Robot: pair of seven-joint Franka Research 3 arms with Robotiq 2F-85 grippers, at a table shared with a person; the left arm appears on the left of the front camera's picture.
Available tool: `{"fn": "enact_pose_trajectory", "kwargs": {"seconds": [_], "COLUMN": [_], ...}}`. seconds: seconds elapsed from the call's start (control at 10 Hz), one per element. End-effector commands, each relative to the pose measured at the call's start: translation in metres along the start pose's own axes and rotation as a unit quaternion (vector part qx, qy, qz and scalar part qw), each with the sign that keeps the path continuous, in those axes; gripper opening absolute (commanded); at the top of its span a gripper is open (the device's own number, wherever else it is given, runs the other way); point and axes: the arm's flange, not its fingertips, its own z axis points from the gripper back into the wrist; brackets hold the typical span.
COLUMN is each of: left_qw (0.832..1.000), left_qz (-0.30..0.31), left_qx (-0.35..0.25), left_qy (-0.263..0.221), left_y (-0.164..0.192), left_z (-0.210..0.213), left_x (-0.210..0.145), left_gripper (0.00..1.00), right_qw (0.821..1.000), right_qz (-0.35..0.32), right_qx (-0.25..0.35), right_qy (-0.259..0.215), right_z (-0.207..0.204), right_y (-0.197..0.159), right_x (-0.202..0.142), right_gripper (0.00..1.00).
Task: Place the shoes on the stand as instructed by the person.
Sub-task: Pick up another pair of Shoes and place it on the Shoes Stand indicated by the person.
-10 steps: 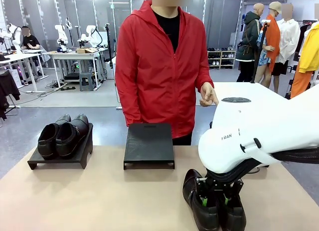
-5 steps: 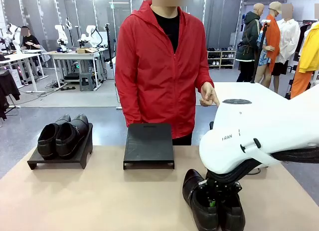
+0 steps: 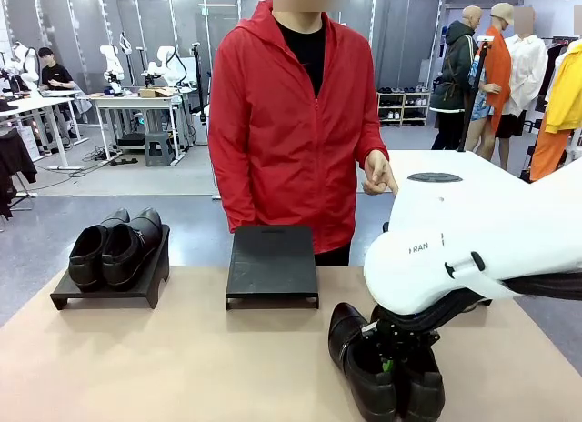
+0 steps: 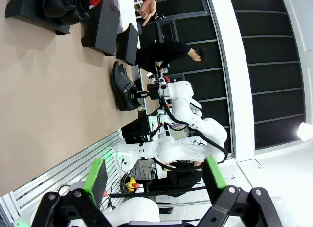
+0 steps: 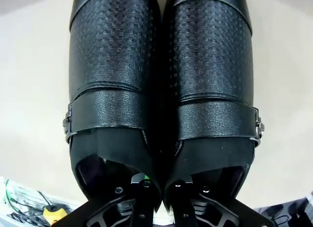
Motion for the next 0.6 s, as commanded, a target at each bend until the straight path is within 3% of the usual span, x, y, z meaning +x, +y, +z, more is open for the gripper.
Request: {"fn": "enact_pose_trajectory", "kwargs": {"seconds": [0.0, 0.3, 0.5], "left_qw": [1.000, 1.000, 1.000], "left_qz": [-0.013, -0.013, -0.013], "left_qx": [-0.006, -0.006, -0.006], "left_qy": [-0.005, -0.005, -0.005], "left_y": [-0.001, -0.001, -0.001], "left_z": [0.000, 0.000, 0.000], "left_x": [-0.001, -0.001, -0.001], "left_gripper": [1.00, 1.00, 1.00], "right_qw": [0.998, 0.993, 0.990], "right_qz": [0.009, 0.024, 0.045], "right_qx": [-0.025, -0.015, -0.022], "right_qy": [-0.049, -0.118, -0.134], "right_z": [0.064, 0.145, 0.170], "right_y": [-0.006, -0.050, -0.083], "right_x": [-0.009, -0.007, -0.002], "right_gripper": [0.00, 0.00, 0.00]}}
